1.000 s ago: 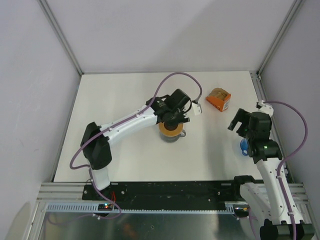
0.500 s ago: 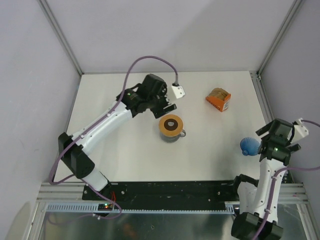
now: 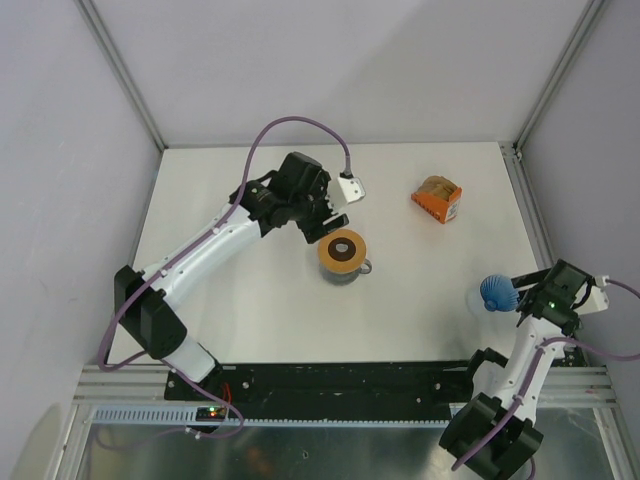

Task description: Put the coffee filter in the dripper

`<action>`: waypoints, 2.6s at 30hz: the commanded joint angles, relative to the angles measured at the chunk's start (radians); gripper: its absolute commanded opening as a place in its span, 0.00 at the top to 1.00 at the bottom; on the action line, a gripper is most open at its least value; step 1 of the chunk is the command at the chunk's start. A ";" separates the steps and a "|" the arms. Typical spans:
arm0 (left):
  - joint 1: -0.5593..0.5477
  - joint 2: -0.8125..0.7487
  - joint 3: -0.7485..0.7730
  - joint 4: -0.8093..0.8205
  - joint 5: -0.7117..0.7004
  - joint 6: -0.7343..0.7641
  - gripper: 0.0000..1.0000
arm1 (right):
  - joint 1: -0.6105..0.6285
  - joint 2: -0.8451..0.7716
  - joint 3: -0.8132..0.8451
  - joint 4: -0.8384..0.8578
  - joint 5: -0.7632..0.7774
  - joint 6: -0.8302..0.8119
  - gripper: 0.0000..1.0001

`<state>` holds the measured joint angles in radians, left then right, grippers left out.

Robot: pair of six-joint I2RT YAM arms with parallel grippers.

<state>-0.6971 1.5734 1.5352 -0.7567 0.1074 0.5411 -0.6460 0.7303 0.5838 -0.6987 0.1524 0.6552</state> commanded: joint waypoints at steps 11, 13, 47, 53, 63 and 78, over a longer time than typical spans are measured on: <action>0.006 -0.020 0.021 0.027 -0.015 -0.010 0.23 | -0.010 -0.048 -0.095 0.089 -0.137 0.036 0.19; 0.006 -0.021 0.019 0.027 -0.022 -0.004 0.23 | -0.010 -0.049 -0.110 0.093 -0.139 0.051 0.19; 0.076 -0.021 0.002 0.042 0.027 -0.047 0.23 | 0.319 -0.019 0.036 0.128 -0.245 -0.127 1.00; 0.199 -0.032 0.015 0.074 0.208 -0.163 0.23 | 0.541 0.092 0.226 0.040 -0.260 -0.152 1.00; 0.295 -0.090 0.017 0.107 0.313 -0.375 0.23 | 1.076 0.418 0.562 0.112 -0.223 -0.118 1.00; 0.246 -0.115 -0.036 0.114 0.419 -0.529 0.26 | 1.261 0.808 0.913 0.033 -0.263 -0.193 1.00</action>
<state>-0.4141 1.4471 1.5108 -0.6567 0.5556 0.0566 0.5983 1.5070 1.3991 -0.6403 -0.1032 0.4934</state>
